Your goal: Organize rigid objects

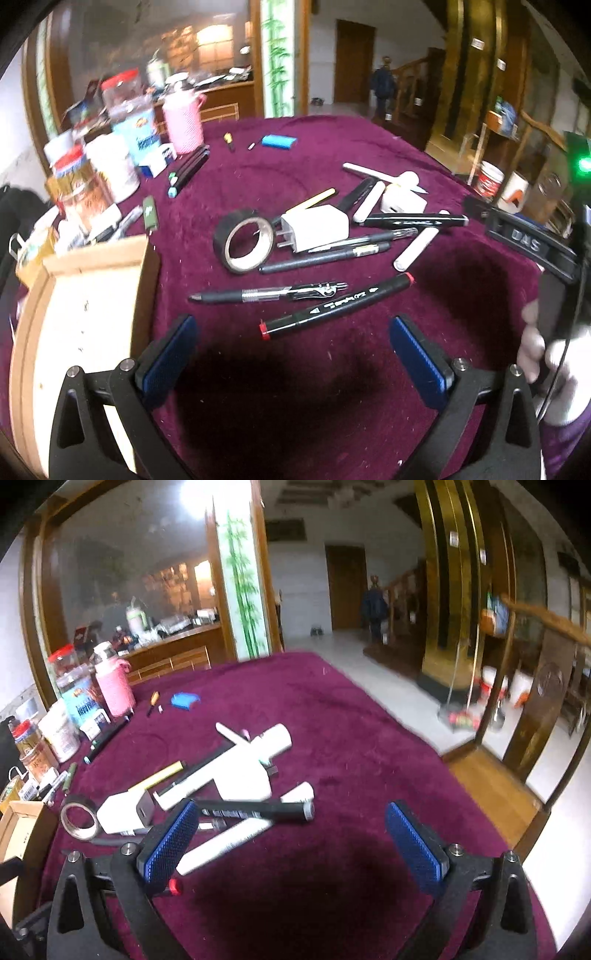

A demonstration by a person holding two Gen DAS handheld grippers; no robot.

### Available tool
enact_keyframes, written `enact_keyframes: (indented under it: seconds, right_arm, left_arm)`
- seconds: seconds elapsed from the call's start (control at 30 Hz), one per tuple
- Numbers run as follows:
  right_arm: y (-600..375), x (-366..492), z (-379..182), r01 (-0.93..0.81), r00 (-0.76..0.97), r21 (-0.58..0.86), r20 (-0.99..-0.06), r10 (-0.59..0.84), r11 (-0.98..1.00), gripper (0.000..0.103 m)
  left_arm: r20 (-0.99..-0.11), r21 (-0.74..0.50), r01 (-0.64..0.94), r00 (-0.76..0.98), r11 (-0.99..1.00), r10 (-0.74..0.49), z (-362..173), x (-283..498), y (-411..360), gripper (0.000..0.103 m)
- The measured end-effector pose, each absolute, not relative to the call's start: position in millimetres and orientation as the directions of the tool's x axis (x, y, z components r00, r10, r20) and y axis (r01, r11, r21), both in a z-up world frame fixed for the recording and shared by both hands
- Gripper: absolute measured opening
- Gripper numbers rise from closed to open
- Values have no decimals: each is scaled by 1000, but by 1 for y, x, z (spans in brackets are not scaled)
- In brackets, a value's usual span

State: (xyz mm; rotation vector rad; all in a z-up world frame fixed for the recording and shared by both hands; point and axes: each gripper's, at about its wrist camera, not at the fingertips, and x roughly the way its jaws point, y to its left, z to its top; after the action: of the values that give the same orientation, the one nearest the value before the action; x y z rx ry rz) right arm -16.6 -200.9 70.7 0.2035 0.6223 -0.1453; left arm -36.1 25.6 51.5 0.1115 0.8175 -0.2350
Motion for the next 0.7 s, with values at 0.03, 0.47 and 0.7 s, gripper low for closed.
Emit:
enact_keyframes:
  seconds: [0.03, 0.47, 0.7]
  right_arm:
    - [-203, -20, 72, 205, 812, 146, -578, -84, 968, 102]
    - [-214, -13, 57, 214, 761, 186, -648, -44, 959, 102]
    - [-217, -13, 56, 218, 754, 208, -656, -29, 954, 102]
  left_arm:
    - [-738, 15, 280, 651, 960, -178, 51, -35, 23, 103]
    - [-840, -65, 468, 452, 881, -302, 18, -10, -28, 65]
    - [-838, -200, 585, 313, 786, -446, 33, -40, -40, 43]
